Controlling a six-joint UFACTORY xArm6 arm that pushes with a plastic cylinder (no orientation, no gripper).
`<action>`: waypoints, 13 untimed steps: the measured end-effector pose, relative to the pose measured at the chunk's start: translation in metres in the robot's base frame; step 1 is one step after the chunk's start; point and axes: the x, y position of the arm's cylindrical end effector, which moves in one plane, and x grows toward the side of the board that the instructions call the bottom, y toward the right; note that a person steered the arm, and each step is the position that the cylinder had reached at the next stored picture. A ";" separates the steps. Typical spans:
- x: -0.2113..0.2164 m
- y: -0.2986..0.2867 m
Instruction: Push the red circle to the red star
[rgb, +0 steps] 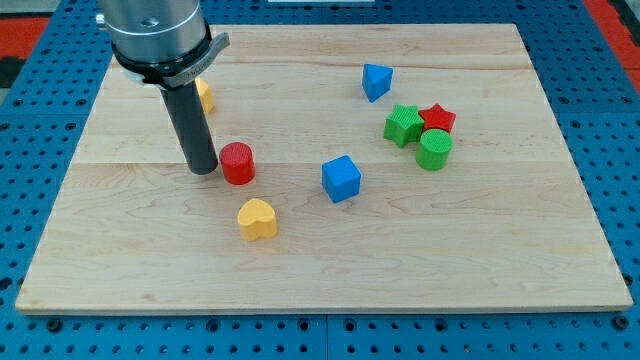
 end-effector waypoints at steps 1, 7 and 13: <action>0.005 0.012; -0.002 0.114; -0.084 0.186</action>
